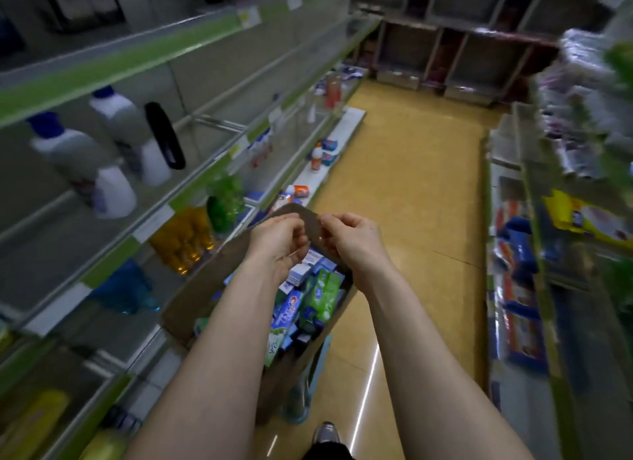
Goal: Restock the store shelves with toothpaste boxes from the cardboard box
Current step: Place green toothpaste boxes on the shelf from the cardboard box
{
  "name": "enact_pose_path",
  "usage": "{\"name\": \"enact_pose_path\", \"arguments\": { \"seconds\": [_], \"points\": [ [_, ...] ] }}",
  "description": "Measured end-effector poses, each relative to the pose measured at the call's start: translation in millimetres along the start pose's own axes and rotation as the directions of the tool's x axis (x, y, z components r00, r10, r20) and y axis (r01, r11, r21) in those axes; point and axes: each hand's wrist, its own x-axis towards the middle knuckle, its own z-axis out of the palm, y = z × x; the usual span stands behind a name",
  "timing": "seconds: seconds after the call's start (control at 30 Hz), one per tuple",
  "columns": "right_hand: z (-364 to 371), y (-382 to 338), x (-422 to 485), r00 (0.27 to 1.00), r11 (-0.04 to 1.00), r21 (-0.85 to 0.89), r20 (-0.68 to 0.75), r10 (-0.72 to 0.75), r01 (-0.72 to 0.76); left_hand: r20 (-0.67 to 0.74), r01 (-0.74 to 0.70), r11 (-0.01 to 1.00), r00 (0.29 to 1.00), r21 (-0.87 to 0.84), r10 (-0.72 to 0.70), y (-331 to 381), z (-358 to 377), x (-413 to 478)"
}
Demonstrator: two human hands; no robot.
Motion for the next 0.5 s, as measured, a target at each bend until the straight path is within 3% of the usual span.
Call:
{"name": "enact_pose_path", "arguments": {
  "seconds": [0.27,0.5],
  "points": [
    [13,38,82,0.973,0.986,-0.079,0.166,0.159,-0.148,-0.235,0.157,0.987,0.959,-0.035,-0.161,-29,-10,63],
    [36,89,104,0.899,0.932,-0.189,0.261,0.351,-0.308,-0.428,0.309,0.937,0.834,-0.162,-0.349,-73,-56,96]
  ]
}}
